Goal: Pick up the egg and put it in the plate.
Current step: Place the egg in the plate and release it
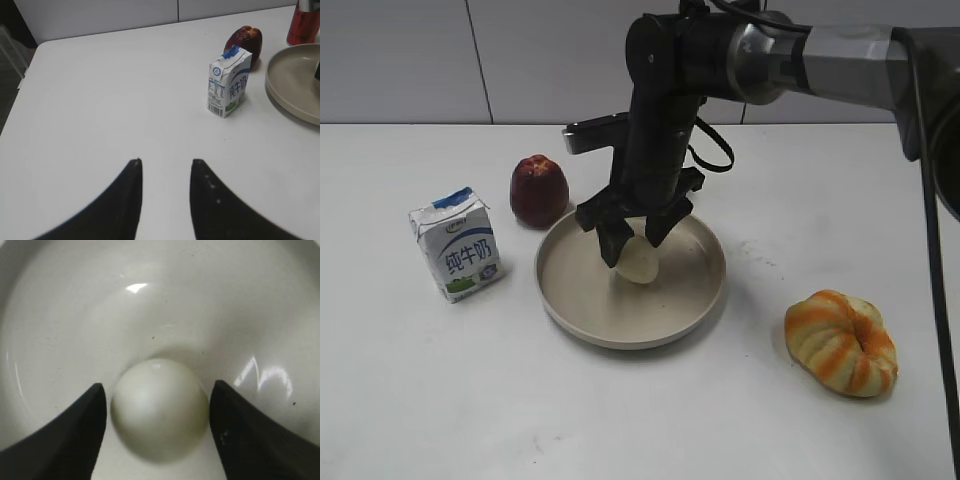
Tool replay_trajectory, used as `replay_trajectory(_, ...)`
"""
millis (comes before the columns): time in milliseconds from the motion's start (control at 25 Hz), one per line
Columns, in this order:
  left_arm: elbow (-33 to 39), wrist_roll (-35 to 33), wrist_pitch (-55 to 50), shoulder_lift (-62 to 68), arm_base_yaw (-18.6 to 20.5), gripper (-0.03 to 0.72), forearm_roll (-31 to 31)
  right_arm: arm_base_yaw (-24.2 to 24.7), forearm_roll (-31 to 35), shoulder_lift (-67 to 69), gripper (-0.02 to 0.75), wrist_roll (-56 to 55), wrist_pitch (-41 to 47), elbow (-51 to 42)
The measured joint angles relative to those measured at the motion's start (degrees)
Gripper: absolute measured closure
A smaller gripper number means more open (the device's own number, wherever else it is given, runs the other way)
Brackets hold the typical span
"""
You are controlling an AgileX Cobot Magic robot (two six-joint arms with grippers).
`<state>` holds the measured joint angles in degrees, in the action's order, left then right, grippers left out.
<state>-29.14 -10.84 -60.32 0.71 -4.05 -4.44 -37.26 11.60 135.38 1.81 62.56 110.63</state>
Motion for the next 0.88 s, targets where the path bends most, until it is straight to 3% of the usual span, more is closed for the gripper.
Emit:
replay_trajectory(160, 0.00, 0.00, 0.00, 0.00, 0.00, 0.449, 0.00, 0.00, 0.00, 0.05, 0.149, 0.00, -0.07, 0.00)
replay_trajectory(600, 0.00, 0.00, 0.00, 0.00, 0.00, 0.449, 0.00, 1.54, -7.16, -9.23, 0.140, 0.14, 5.74, 0.00)
replay_trajectory(720, 0.00, 0.00, 0.00, 0.00, 0.00, 0.449, 0.00, 5.22, -7.42, -15.46, 0.141, 0.14, 6.38, -0.16)
replay_trajectory(880, 0.00, 0.00, 0.00, 0.00, 0.00, 0.449, 0.00, 14.58, -7.95, -24.47, 0.141, 0.14, 6.49, -3.86)
